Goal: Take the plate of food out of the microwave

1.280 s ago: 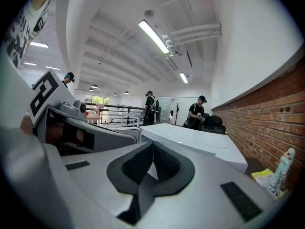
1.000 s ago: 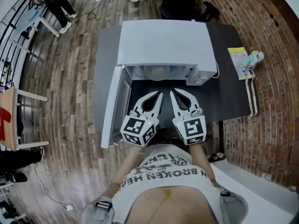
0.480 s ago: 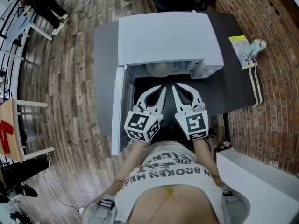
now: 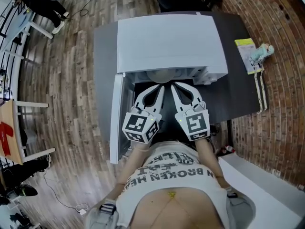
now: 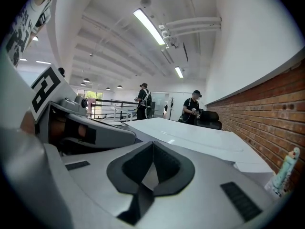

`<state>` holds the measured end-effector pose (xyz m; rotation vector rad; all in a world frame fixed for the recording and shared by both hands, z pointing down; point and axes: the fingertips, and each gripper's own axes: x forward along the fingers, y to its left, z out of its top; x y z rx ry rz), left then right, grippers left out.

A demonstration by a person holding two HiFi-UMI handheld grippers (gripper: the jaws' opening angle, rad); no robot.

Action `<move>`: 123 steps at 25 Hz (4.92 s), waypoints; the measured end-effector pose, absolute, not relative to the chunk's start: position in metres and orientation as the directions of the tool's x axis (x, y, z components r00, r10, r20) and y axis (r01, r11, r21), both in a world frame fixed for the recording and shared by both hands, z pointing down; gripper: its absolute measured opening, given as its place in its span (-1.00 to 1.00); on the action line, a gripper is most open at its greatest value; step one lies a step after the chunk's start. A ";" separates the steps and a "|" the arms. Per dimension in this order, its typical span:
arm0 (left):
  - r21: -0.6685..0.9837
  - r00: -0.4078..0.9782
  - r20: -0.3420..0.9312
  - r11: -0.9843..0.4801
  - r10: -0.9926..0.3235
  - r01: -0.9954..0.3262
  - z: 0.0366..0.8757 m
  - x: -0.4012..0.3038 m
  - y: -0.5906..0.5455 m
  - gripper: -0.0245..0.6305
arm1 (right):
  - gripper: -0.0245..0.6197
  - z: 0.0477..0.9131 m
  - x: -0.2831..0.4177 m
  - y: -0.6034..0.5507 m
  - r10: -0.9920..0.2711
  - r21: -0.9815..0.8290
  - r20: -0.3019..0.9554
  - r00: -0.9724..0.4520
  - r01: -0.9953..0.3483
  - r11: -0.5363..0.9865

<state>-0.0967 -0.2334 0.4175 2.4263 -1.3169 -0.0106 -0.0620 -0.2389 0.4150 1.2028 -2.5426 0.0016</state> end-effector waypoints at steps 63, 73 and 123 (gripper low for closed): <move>0.454 0.347 0.512 -0.096 -0.785 -0.886 0.615 -0.156 -0.320 -0.90 | -0.89 0.596 -0.037 -0.341 -0.683 0.046 0.577 -0.448 -0.817 0.575; 0.611 0.343 0.496 0.040 -0.798 -0.791 0.635 -0.165 -0.334 -0.61 | -0.69 0.615 -0.037 -0.355 -0.687 -0.017 0.596 -0.415 -0.863 0.505; 0.800 0.420 0.471 0.175 -0.776 -0.574 0.641 -0.147 -0.314 -0.78 | -0.80 0.642 -0.007 -0.341 -0.647 -0.831 0.388 -0.656 -0.552 0.061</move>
